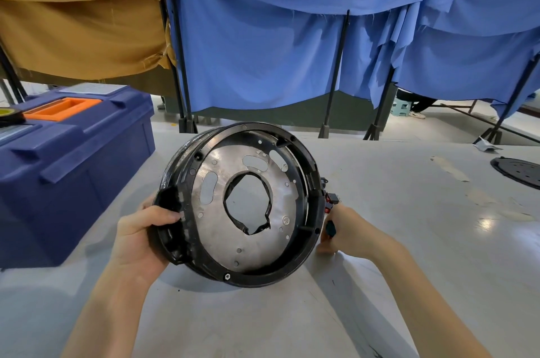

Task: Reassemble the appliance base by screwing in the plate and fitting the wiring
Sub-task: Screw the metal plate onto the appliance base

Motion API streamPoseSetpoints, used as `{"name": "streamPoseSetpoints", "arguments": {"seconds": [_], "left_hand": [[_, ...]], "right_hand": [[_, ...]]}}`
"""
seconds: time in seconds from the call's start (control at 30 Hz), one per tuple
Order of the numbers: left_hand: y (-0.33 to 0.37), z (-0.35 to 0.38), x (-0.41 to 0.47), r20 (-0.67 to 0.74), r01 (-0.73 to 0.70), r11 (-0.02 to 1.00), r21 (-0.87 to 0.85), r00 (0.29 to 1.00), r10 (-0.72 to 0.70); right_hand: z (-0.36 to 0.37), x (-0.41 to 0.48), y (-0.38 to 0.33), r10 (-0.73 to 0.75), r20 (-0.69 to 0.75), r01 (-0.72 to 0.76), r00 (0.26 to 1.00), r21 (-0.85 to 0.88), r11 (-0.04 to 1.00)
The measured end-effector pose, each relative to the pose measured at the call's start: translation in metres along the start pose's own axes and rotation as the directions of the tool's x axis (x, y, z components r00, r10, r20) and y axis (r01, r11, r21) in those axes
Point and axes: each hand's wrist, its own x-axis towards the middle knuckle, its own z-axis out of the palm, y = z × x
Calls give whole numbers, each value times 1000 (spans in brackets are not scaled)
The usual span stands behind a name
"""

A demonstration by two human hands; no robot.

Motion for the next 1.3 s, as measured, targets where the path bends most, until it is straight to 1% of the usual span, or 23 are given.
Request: {"name": "streamPoseSetpoints", "arguments": {"seconds": [0.1, 0.13, 0.17, 0.2, 0.23, 0.27, 0.3, 0.33, 0.37, 0.4, 0.43, 0.47, 0.53, 0.6, 0.67, 0.73, 0.8, 0.97, 1.07, 1.17, 1.3], "left_hand": [[2, 6, -1, 43, -30, 999, 20, 999, 29], [2, 8, -2, 60, -41, 999, 27, 997, 40], [3, 10, -2, 76, -52, 998, 33, 996, 49], [4, 11, -2, 92, -62, 997, 39, 994, 58], [5, 13, -2, 108, -71, 996, 49, 992, 66], [6, 15, -2, 128, -82, 995, 59, 989, 74], [6, 17, -1, 151, -91, 994, 67, 985, 80], [7, 20, 0, 172, -95, 993, 74, 982, 81], [8, 22, 0, 190, -95, 992, 81, 979, 78], [8, 25, 1, 205, -96, 991, 88, 976, 76], [8, 27, 2, 220, -98, 991, 96, 973, 75], [8, 30, 2, 234, -99, 990, 104, 970, 73], [8, 33, 3, 251, -97, 988, 118, 966, 65], [8, 36, 3, 259, -96, 987, 132, 964, 59], [9, 38, 2, 267, -98, 985, 141, 962, 58], [10, 39, 2, 273, -98, 984, 148, 961, 54], [11, 39, 2, 278, -95, 982, 161, 960, 48], [12, 40, 2, 312, -84, 982, 169, 950, 27], [13, 42, 3, 316, -80, 982, 173, 949, 21], [14, 43, 3, 321, -61, 984, 170, 947, 3], [16, 43, 3, 317, -49, 981, 186, 948, -12]], "right_hand": [[-7, -5, -2, -7, -4, 7, 1000, 36, 999], [-14, -8, -3, 8, -31, -6, 1000, 44, 999], [-24, -12, -3, 35, -88, -30, 996, 59, 998], [-35, -16, -3, 74, -181, -59, 981, 91, 994], [-48, -22, -2, 117, -306, -76, 945, 144, 987], [-59, -28, -2, 149, -454, -61, 879, 203, 977], [-71, -36, -4, 160, -608, -3, 778, 251, 968], [-80, -46, -8, 147, -737, 99, 660, 280, 955], [-87, -55, -15, 124, -821, 225, 557, 293, 930], [-90, -63, -24, 99, -859, 346, 502, 305, 887], [-91, -72, -35, 73, -866, 449, 494, 326, 832], [-89, -79, -48, 44, -855, 524, 518, 357, 773], [-80, -88, -75, -28, -820, 613, 571, 403, 680], [-69, -92, -99, -104, -801, 668, 590, 411, 621], [-56, -92, -115, -176, -783, 702, 596, 403, 588], [-45, -88, -124, -220, -754, 713, 619, 423, 559], [-38, -83, -128, -222, -743, 704, 631, 429, 566], [-30, -77, -131, -151, -784, 681, 603, 406, 610], [-28, -74, -132, -121, -790, 667, 601, 412, 621], [-26, -74, -132, -123, -797, 676, 591, 406, 615], [-25, -76, -133, -171, -821, 672, 545, 305, 675]]}}
